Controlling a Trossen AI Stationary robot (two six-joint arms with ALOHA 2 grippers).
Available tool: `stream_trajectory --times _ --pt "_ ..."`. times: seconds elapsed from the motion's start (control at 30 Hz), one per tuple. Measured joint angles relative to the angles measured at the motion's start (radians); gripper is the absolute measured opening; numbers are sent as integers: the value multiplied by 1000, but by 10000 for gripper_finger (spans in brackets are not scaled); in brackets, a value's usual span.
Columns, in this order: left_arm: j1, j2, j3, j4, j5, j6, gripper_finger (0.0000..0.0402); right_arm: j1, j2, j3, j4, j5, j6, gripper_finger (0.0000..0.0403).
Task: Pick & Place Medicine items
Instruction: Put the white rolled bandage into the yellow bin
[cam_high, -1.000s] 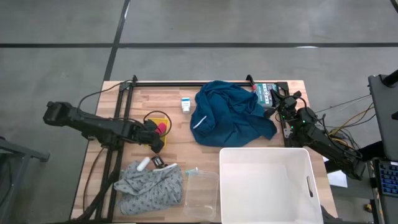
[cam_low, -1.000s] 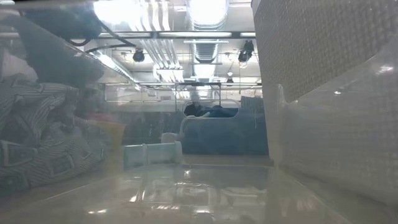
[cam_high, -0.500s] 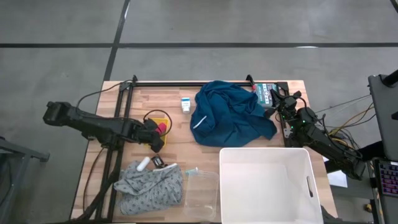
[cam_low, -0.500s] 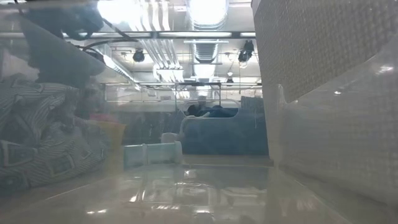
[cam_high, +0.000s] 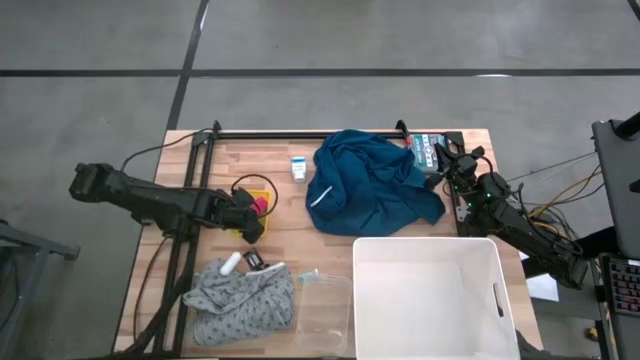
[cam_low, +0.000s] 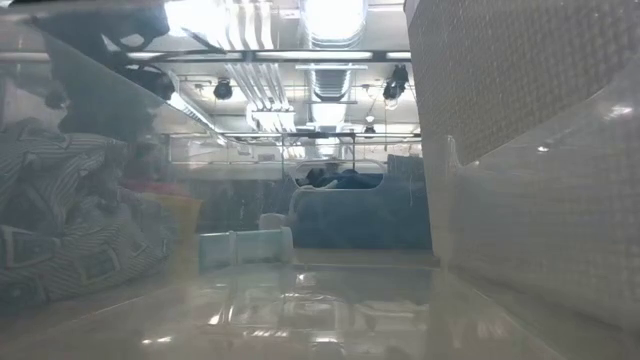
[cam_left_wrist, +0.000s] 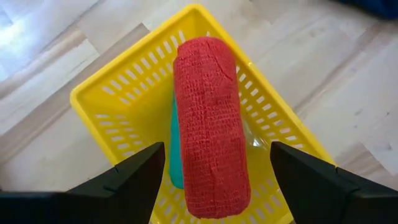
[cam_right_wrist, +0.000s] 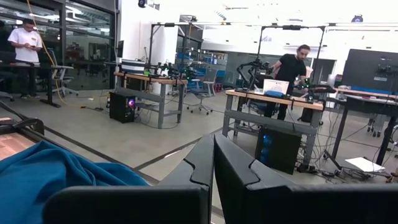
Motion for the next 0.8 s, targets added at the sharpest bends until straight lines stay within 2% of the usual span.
stream_trajectory --times 0.4,0.6,0.8 --pt "-8 0 33 7 -52 46 299 0 0 0 0 0 0 8" --pt "-13 0 56 20 -113 136 299 0 0 0 0 0 0 8" --pt "-13 0 52 75 -116 251 299 0 0 0 0 0 0 8"
